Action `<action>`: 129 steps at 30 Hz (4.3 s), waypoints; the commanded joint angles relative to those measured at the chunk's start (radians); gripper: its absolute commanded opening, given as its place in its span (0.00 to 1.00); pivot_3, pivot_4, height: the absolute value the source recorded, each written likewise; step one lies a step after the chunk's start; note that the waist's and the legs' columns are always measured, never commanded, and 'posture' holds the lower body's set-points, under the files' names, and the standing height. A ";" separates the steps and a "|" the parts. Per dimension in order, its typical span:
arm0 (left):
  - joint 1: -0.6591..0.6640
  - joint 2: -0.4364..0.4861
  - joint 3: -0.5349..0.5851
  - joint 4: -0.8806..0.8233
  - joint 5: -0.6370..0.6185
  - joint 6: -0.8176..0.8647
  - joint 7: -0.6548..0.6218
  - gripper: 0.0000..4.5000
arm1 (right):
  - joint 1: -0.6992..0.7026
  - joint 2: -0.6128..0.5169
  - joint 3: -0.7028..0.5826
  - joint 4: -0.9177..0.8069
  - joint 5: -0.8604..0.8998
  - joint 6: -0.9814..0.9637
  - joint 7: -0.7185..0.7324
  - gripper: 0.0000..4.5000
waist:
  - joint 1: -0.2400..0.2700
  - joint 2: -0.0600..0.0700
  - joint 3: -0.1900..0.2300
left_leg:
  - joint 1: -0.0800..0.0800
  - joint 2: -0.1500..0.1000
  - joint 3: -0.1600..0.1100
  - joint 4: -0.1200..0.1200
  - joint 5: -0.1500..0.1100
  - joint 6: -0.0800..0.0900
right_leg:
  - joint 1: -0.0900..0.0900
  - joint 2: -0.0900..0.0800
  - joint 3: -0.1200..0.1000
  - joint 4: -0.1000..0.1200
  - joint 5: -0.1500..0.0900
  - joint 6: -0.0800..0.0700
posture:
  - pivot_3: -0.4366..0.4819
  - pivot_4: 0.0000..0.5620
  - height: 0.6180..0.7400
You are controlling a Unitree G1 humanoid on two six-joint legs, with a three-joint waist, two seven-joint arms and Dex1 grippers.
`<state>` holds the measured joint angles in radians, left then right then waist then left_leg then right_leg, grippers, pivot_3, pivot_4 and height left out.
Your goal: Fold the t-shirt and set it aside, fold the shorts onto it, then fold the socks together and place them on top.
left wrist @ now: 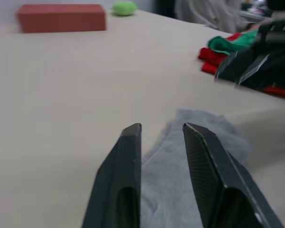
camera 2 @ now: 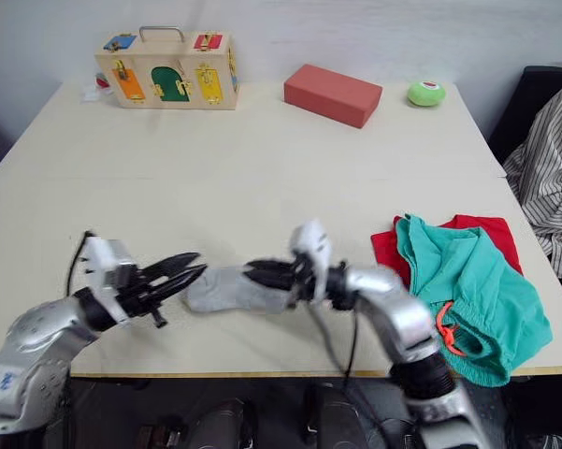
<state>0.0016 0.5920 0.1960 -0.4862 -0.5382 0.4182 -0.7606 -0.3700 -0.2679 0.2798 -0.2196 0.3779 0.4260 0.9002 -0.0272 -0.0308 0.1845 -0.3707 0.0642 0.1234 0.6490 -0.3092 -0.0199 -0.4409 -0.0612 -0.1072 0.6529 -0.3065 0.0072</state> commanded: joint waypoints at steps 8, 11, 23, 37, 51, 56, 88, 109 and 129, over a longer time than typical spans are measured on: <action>-0.069 0.028 -0.134 0.265 0.176 -0.070 -0.031 0.01 | 0.045 0.126 0.069 0.258 -0.265 -0.350 -0.216 0.00 | -0.003 0.000 0.000 | 0.000 0.001 0.001 0.000 0.002 -0.003 | -0.002 0.000 0.001 0.001 0.000 -0.001 | 0.48 0.27 1.00; -0.081 0.006 -0.159 0.286 0.202 -0.072 -0.009 0.01 | 0.057 0.116 0.061 0.289 -0.293 -0.375 -0.239 0.00 | -0.002 0.000 0.000 | 0.000 0.001 0.001 0.000 0.002 -0.003 | -0.002 0.000 0.001 0.001 0.000 -0.001 | 0.48 0.27 1.00; -0.058 -0.079 -0.052 0.339 0.128 -0.129 0.016 0.01 | 0.040 0.015 -0.093 0.362 -0.242 -0.406 -0.231 0.00 | -0.002 0.000 0.000 | 0.004 0.001 0.000 0.001 0.000 0.000 | 0.002 0.000 0.000 0.003 0.000 -0.001 | 0.48 0.27 1.00; 0.017 0.149 0.253 0.226 -0.260 0.344 -0.012 0.40 | -0.061 0.039 0.056 0.218 -0.156 -0.308 -0.004 0.00 | -0.017 0.000 0.000 | 0.003 0.001 -0.002 -0.001 0.002 -0.001 | 0.000 0.000 -0.001 0.004 -0.001 -0.002 | 0.48 0.27 1.00; -0.256 0.289 0.120 0.433 -0.336 0.815 0.025 0.99 | -0.096 0.036 0.133 0.416 -0.310 -0.350 -0.014 0.00 | -0.004 -0.001 0.000 | 0.003 0.000 -0.002 0.001 0.004 -0.006 | 0.000 -0.001 0.000 0.004 -0.001 -0.002 | 0.48 0.27 1.00; -0.320 0.277 -0.001 0.478 -0.242 0.805 0.050 0.99 | -0.086 0.040 0.141 0.396 -0.304 -0.337 -0.004 0.00 | -0.005 -0.001 -0.001 | 0.003 0.000 -0.001 0.001 0.005 -0.008 | 0.000 -0.001 0.000 0.005 -0.001 -0.002 | 0.48 0.27 1.00; -0.608 0.221 -0.077 0.438 -0.286 0.931 -0.053 0.00 | -0.078 0.053 0.137 0.387 -0.307 -0.277 -0.012 0.00 | -0.004 -0.002 -0.001 | 0.004 0.000 -0.001 0.002 0.006 -0.010 | 0.001 0.000 0.001 0.007 -0.001 -0.002 | 0.48 0.27 1.00; -0.709 0.005 -0.296 0.459 -0.222 0.896 -0.051 0.07 | -0.006 -0.008 0.088 0.188 -0.251 -0.128 -0.013 0.00 | 0.001 -0.002 -0.001 | 0.003 0.000 -0.001 0.005 0.008 -0.010 | 0.001 0.001 0.002 0.008 -0.001 -0.002 | 0.48 0.27 1.00; -0.629 -0.059 -0.322 0.451 -0.177 0.664 -0.167 1.00 | 0.316 -0.278 -0.342 -0.189 0.013 0.073 -0.083 0.00 | 0.004 -0.002 0.000 | 0.002 -0.001 -0.001 0.004 0.008 -0.010 | 0.001 0.002 0.002 0.007 -0.001 -0.002 | 0.48 0.27 1.00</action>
<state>-0.6237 0.5390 -0.1270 -0.0265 -0.7051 1.0807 -0.9104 -0.0595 -0.5461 -0.0202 -0.3829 0.3644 0.5210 0.8334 -0.0235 -0.0329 0.1842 -0.3684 0.0636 0.1223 0.6533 -0.3013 -0.0295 -0.4403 -0.0593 -0.1056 0.6594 -0.3076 0.0051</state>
